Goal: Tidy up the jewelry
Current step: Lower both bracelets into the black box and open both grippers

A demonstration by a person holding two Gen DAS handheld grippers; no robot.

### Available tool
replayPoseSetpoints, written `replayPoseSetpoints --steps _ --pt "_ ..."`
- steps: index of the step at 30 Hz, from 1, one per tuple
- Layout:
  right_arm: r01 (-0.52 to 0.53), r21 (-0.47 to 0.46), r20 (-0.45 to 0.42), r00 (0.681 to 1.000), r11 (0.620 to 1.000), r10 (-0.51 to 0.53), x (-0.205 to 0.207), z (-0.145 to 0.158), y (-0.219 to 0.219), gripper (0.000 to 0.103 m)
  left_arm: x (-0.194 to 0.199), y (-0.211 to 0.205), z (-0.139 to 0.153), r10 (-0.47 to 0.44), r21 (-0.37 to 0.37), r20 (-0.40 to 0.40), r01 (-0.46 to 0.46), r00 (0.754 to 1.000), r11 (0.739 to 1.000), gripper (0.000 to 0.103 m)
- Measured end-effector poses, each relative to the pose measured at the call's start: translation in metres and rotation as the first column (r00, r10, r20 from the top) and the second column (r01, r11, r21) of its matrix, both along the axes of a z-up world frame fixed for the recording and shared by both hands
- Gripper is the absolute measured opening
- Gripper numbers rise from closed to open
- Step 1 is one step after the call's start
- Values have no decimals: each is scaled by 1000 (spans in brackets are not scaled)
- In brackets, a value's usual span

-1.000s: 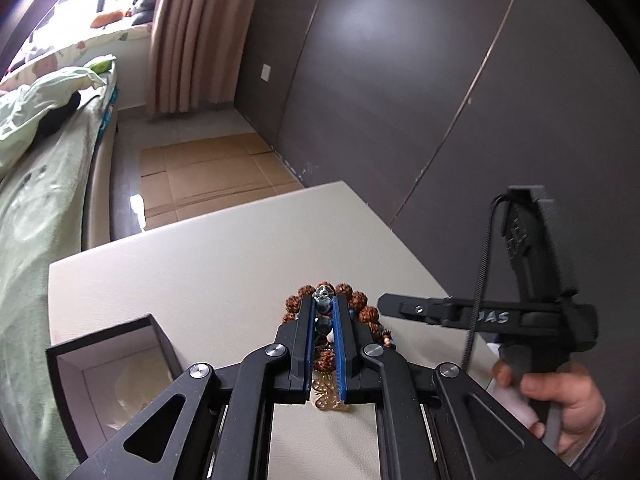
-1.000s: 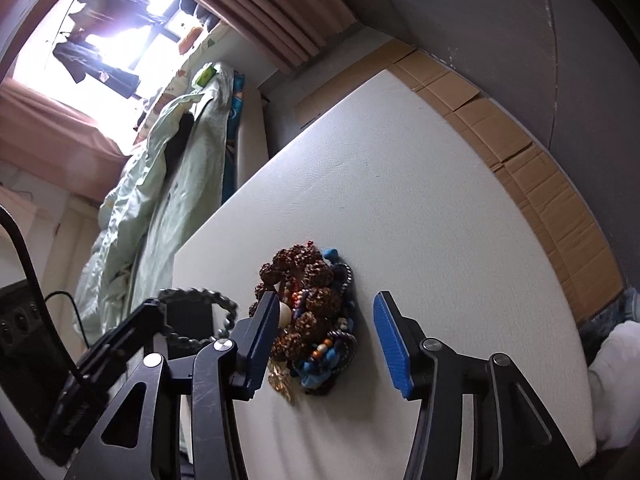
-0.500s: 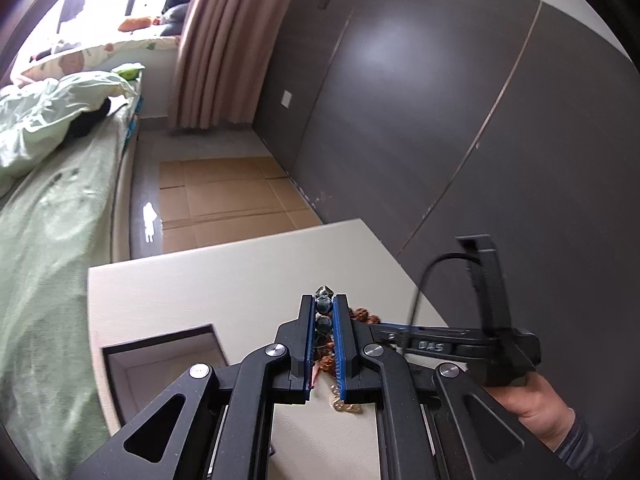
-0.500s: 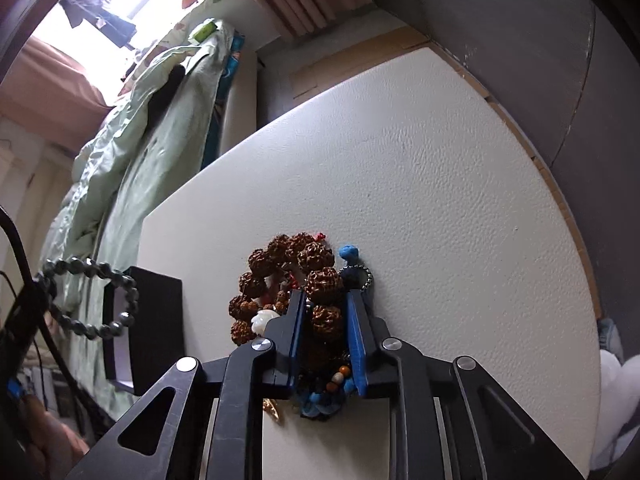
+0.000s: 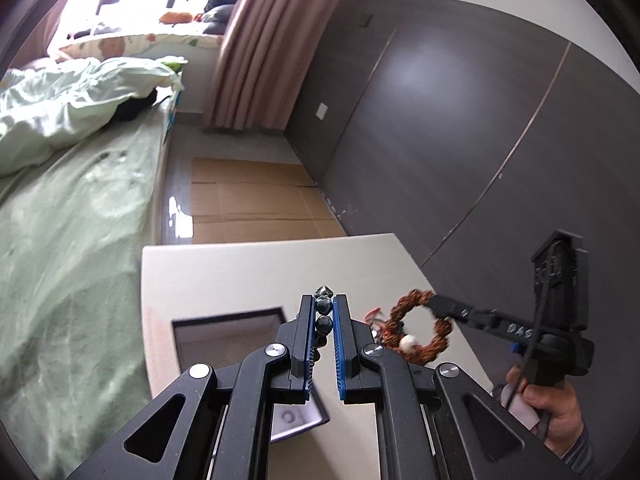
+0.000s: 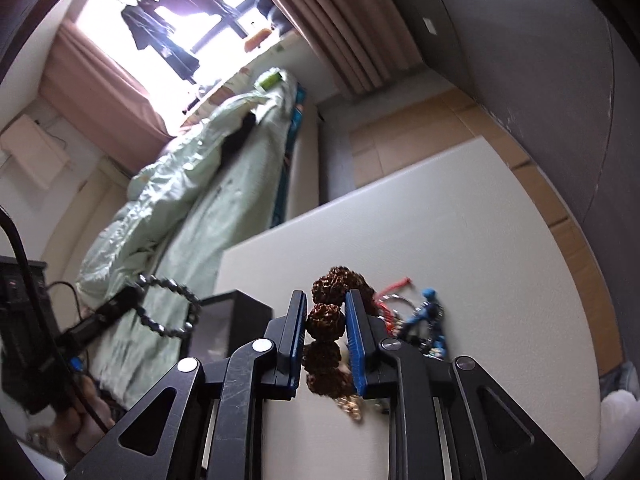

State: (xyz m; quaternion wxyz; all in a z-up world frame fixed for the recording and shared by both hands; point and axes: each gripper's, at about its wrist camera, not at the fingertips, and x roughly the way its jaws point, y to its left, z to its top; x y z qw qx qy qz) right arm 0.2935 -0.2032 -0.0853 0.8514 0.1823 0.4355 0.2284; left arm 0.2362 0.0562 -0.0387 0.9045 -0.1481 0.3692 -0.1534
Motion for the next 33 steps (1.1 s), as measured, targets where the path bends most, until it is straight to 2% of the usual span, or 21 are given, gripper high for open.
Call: replayPoseSetpoints --steps 8,10,11,12,14,24,30,33 --pt "-31 63 63 998 997 27 -12 13 21 21 -4 16 -19 39 -22 -87 -41 995 999 10" --pt "-46 76 70 997 996 41 -14 14 28 21 -2 21 -20 44 -45 -111 -49 993 998 14" --pt "-56 82 76 996 995 50 -15 15 32 21 -3 24 -20 51 -52 -115 -57 992 997 27" --pt "-64 87 82 995 994 57 -17 16 35 21 -3 27 -20 62 -54 -113 -68 992 996 46" --pt "-90 100 99 992 991 80 -20 19 43 21 -10 34 -16 102 -57 -85 -107 991 993 62" --pt "-219 161 151 969 962 195 -28 23 89 21 -27 64 -8 200 -65 -58 -204 978 977 62" --pt "-285 226 125 957 932 262 -23 17 118 21 -29 74 -6 219 -83 -55 -223 974 971 62" --pt "-322 244 80 947 915 312 -20 11 132 22 -29 76 -6 221 -76 -57 -225 974 971 62"
